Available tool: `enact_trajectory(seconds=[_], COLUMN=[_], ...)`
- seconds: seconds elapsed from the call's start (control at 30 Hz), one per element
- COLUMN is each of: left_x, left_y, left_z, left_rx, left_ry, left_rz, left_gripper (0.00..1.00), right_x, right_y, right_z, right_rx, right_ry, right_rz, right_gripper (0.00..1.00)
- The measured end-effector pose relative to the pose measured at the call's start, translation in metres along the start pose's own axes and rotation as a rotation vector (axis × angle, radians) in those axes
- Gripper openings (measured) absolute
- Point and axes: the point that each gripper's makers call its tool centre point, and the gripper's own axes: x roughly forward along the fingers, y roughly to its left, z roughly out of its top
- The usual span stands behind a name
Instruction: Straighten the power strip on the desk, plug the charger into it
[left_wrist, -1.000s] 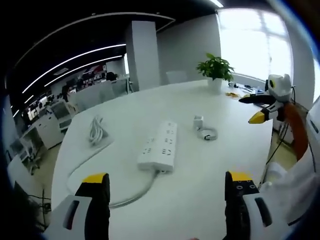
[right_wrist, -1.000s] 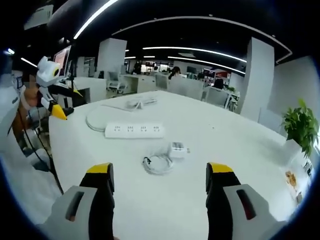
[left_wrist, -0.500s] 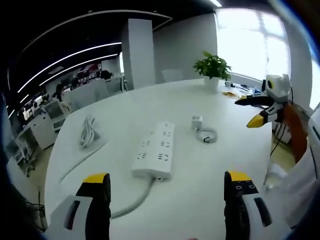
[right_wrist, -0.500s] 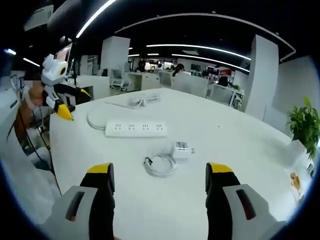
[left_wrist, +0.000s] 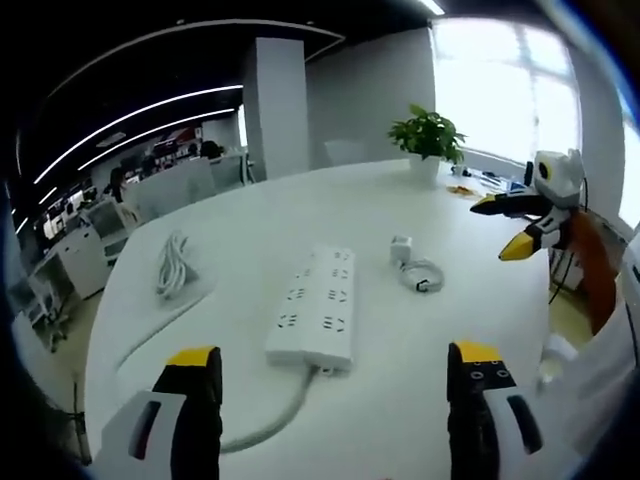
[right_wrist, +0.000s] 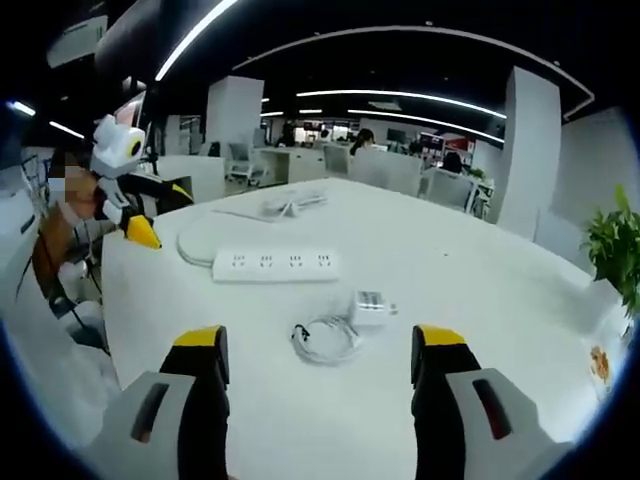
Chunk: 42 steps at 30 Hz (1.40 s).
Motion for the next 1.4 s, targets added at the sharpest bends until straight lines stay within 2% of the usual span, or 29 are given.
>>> enact_trajectory(seconds=[0.13, 0.2, 0.23, 0.33, 0.6, 0.7, 0.9, 1.23, 1.4], left_x=[0.002, 0.005, 0.006, 0.010, 0.019, 0.022, 0.035, 0.055, 0.066], left_y=[0.002, 0.003, 0.003, 0.000, 0.001, 0.002, 0.004, 0.002, 0.005], left_z=[-0.001, -0.001, 0.000, 0.001, 0.001, 0.002, 0.004, 0.014, 0.014], left_rx=[-0.007, -0.028, -0.034, -0.034, -0.015, -0.002, 0.013, 0.022, 0.045], left_ry=[0.000, -0.001, -0.005, -0.009, 0.012, 0.021, 0.043, 0.029, 0.053], left_rz=[0.002, 0.005, 0.002, -0.011, -0.013, -0.025, -0.034, -0.083, -0.096], left_gripper=[0.94, 0.94, 0.94, 0.94, 0.96, 0.88, 0.92, 0.92, 0.91], right_x=[0.002, 0.005, 0.005, 0.007, 0.009, 0.010, 0.014, 0.011, 0.011], right_y=[-0.003, -0.004, -0.002, -0.001, -0.001, 0.000, 0.005, 0.004, 0.005], right_z=[-0.001, -0.002, -0.005, -0.006, -0.004, -0.002, -0.002, -0.005, -0.008], right_rx=[0.026, 0.043, 0.022, 0.008, 0.019, 0.032, 0.025, 0.032, 0.038], right_ry=[-0.003, 0.004, 0.023, 0.024, 0.016, 0.006, 0.013, 0.012, 0.018], right_rz=[-0.015, -0.027, -0.022, -0.027, -0.016, 0.003, 0.019, 0.013, 0.017], right_gripper=[0.80, 0.90, 0.91, 0.92, 0.90, 0.87, 0.86, 0.86, 0.85])
